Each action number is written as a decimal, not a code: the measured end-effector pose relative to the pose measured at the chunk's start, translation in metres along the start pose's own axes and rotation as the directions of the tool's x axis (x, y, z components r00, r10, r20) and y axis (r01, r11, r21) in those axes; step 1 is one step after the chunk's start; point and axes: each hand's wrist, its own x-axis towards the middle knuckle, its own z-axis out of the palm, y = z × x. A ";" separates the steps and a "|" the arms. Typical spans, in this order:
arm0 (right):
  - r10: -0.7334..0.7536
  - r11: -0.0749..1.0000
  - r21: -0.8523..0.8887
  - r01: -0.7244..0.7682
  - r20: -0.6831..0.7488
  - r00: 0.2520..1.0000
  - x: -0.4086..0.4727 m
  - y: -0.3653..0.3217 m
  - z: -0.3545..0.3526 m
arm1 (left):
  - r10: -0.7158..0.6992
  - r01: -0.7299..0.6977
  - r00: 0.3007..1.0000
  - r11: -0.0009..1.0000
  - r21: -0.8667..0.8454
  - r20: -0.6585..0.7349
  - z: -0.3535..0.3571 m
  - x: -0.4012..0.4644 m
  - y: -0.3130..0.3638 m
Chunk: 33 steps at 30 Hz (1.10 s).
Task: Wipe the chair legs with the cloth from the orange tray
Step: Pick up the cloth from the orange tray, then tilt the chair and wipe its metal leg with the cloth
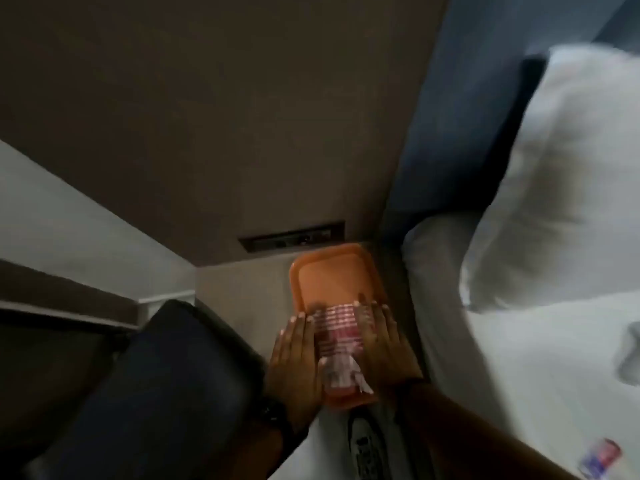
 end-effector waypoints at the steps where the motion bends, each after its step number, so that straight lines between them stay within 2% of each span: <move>1: -0.011 0.999 -0.029 0.012 0.045 0.999 0.018 0.011 0.022 | 0.012 -0.012 1.000 1.000 0.010 -0.004 0.027 0.016 -0.002; 5: 0.056 0.998 -0.004 -0.055 0.095 0.994 0.063 0.032 0.072 | 0.024 -0.025 1.000 0.996 0.087 0.013 0.104 0.057 -0.008; 7: 0.066 0.997 0.024 -0.067 0.031 0.997 0.068 0.029 0.085 | 0.032 -0.035 0.999 0.992 0.121 0.030 0.129 0.064 -0.011; 8: 0.080 0.984 0.159 -0.074 -0.030 0.996 0.069 0.024 0.085 | 0.064 -0.066 0.998 0.987 0.145 0.018 0.138 0.067 -0.015; 10: 0.214 0.811 0.571 -0.127 -0.088 0.973 0.070 0.016 0.079 | 0.062 -0.066 0.998 0.981 0.182 0.031 0.142 0.071 -0.020; 12: 0.268 0.669 0.735 -0.108 -0.104 0.958 0.065 0.004 0.070 | 0.040 -0.056 0.996 0.976 0.211 0.077 0.143 0.071 -0.020; 13: 0.306 0.552 0.824 -0.123 -0.063 0.950 0.063 0.002 0.070 | 0.024 -0.049 0.992 0.977 0.206 0.121 0.140 0.070 -0.020; 14: 0.333 0.349 0.919 -0.182 0.059 0.941 0.063 0.001 0.071 | 0.021 -0.051 0.988 0.979 0.196 0.154 0.138 0.070 -0.021; 15: 0.311 0.203 0.948 -0.244 0.174 0.934 0.060 0.002 0.070 | 0.037 -0.070 0.985 0.978 0.197 0.167 0.135 0.070 -0.021; 16: 0.257 0.116 0.956 -0.271 0.235 0.937 0.057 0.001 0.068 | 0.074 -0.111 0.981 0.973 0.202 0.182 0.133 0.069 -0.021; 18: 0.226 0.241 0.940 -0.241 0.187 0.956 0.044 0.002 0.073 | 0.146 -0.198 0.962 0.955 0.220 0.232 0.126 0.063 -0.020; 20: 0.262 0.355 0.922 -0.152 0.058 0.963 0.025 -0.003 0.074 | 0.236 -0.287 0.945 0.931 0.227 0.225 0.121 0.054 -0.016; 21: 0.261 0.370 0.925 -0.085 -0.016 0.965 0.012 -0.006 0.074 | 0.292 -0.344 0.929 0.908 0.240 0.227 0.117 0.045 -0.011; 23: 0.248 0.270 0.962 0.036 -0.105 0.963 -0.017 -0.015 0.077 | 0.377 -0.419 0.904 0.873 0.248 0.200 0.111 0.022 -0.003; 24: 0.237 0.252 0.965 0.077 -0.139 0.962 -0.031 -0.020 0.081 | 0.388 -0.417 0.907 0.882 0.221 0.164 0.108 0.011 0.000; 27: 0.281 0.309 0.939 0.151 -0.241 0.929 -0.088 -0.042 0.091 | 0.348 -0.355 0.935 0.906 0.232 0.074 0.086 -0.033 -0.002; 31: 0.401 0.367 0.904 0.219 -0.367 0.839 -0.165 -0.069 0.093 | 0.283 -0.289 0.956 0.882 0.372 0.072 0.025 -0.113 -0.049; 33: 0.457 0.343 0.916 0.210 -0.358 0.814 -0.209 -0.086 0.093 | 0.272 -0.276 0.959 0.841 0.465 0.077 -0.011 -0.163 -0.077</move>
